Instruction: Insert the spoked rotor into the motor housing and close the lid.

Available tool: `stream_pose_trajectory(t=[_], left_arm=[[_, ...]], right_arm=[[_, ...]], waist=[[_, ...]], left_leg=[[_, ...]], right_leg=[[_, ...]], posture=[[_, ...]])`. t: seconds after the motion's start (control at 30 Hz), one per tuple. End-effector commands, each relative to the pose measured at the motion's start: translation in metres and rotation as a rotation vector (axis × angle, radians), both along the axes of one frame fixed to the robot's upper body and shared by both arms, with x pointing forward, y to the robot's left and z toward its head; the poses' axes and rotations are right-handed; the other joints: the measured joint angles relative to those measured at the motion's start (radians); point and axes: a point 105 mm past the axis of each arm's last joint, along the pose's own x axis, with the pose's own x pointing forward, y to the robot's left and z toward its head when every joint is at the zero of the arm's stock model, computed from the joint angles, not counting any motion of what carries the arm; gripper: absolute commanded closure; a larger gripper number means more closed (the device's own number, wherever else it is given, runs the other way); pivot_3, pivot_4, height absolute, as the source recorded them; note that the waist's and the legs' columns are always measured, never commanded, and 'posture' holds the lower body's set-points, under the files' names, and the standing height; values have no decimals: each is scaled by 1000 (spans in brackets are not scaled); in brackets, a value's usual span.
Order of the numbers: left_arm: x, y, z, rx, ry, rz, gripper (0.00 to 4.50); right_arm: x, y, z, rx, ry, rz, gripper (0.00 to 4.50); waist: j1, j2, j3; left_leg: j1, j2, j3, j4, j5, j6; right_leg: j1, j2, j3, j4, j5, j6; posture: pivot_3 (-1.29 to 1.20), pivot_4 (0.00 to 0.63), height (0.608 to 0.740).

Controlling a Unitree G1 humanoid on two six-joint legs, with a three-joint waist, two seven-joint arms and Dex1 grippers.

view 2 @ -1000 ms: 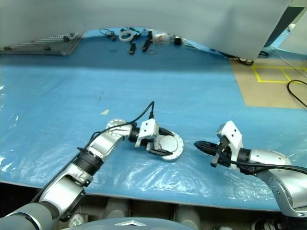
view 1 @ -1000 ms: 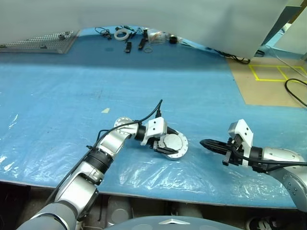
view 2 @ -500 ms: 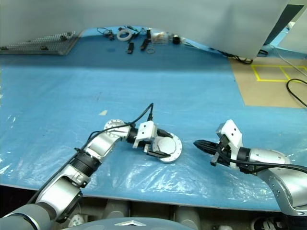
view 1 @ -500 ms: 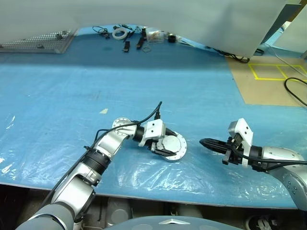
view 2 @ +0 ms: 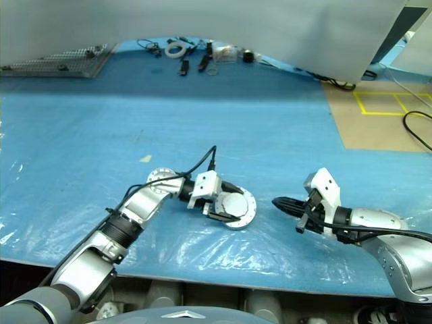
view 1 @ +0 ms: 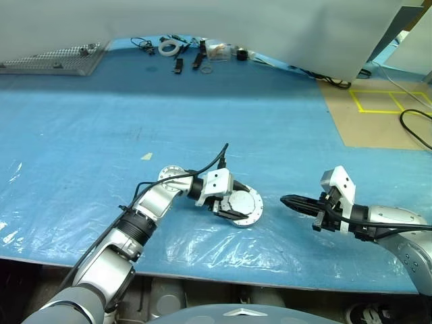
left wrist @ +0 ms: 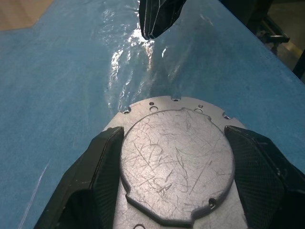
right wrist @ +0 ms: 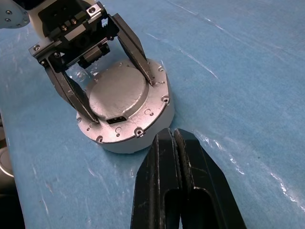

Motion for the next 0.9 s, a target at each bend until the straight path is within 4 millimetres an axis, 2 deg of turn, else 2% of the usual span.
stream_pose_trajectory(t=[0.03,0.77,0.9], left_arm=[[1,9,-21,79,44,34,1405],[7,9,-18,72,26,54,1405],[8,8,-12,46,31,55,1405]], right_arm=[[0,4,10,25,-31,17,4500],[5,2,9,22,-7,-9,4500],[6,2,8,21,-7,-9,4500]], waist=[[0,0,0],[0,0,0],[0,0,0]], left_leg=[[0,0,0,0,0,0],[0,0,0,0,0,0],[0,-1,0,0,0,0]], right_leg=[[0,0,0,0,0,0],[0,0,0,0,0,0],[0,0,0,0,0,0]], posture=[[0,150,740],[0,150,740],[0,150,740]])
